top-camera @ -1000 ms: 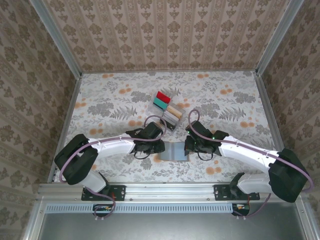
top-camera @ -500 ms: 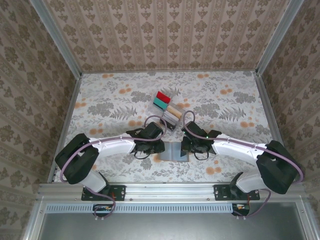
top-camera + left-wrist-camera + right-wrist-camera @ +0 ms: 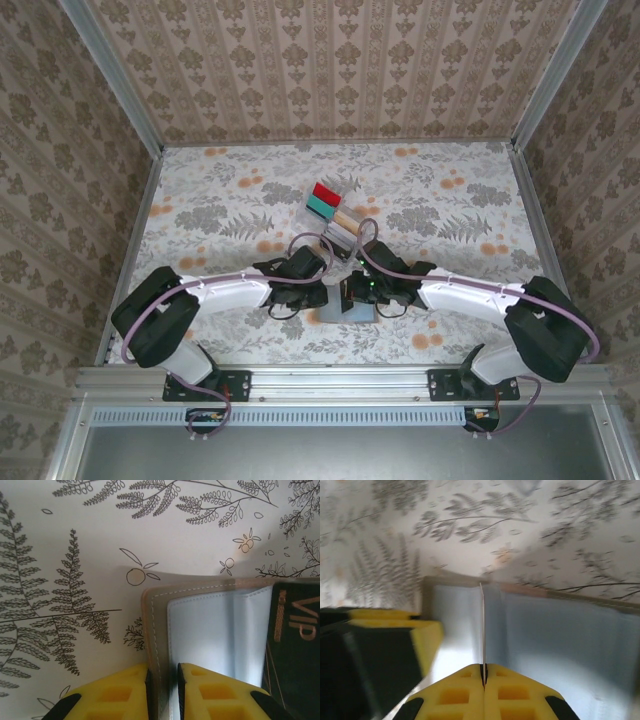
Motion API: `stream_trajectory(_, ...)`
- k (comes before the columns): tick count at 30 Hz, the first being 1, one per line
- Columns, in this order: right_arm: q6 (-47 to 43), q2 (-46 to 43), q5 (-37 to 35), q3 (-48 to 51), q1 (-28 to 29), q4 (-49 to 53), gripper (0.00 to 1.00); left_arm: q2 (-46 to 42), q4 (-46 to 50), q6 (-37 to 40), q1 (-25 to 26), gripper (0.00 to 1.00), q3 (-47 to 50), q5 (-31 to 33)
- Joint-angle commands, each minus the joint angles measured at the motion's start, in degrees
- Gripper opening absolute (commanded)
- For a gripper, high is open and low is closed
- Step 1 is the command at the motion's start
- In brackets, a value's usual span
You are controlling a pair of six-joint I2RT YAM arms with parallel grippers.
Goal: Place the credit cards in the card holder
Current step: Flip over the card slot in the card holder, then insert the credit card into the card slot.
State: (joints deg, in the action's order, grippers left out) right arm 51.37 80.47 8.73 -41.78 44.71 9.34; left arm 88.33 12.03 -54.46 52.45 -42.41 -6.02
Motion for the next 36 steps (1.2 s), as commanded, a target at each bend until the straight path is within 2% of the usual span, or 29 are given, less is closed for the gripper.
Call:
stream_trajectory(1,0.7,-4.79,5.11,-0.61,0.37,-3.05,0.0,1.07,-0.97,-1.61,0.11,0.2,1.38,0.4)
stream_trajectory(10,-1.35,-12.79,-9.93,-1.39,-0.26,12.99,0.0,2.1,-1.92,-2.11,-0.1,0.19,1.9,0.26)
stream_trajectory(13,-1.15,-12.27,-7.01,0.6,-0.41,10.04,0.0,1.82,-1.88,-2.12,-0.1,0.18,1.9,0.27)
stream_trajectory(17,2.73,-8.32,0.87,5.12,-0.36,-1.63,0.0,0.56,-1.75,-1.93,-0.04,0.2,1.98,0.79)
stream_trajectory(20,4.11,-4.89,1.7,6.86,-0.19,-6.65,0.0,-0.27,-1.32,-1.62,0.02,0.21,2.06,1.2)
stream_trajectory(28,4.55,1.69,1.74,10.03,-1.2,-11.89,0.0,-0.68,-0.06,-1.5,0.11,0.23,2.42,1.61)
stream_trajectory(33,5.62,3.84,2.74,11.98,-2.33,-14.29,0.0,-1.94,1.8,-1.14,0.07,0.29,2.17,2.5)
stream_trajectory(36,5.62,5.38,3.44,11.98,-2.75,-14.12,0.0,-4.93,4.32,-1.18,0.25,0.41,2.16,4.85)
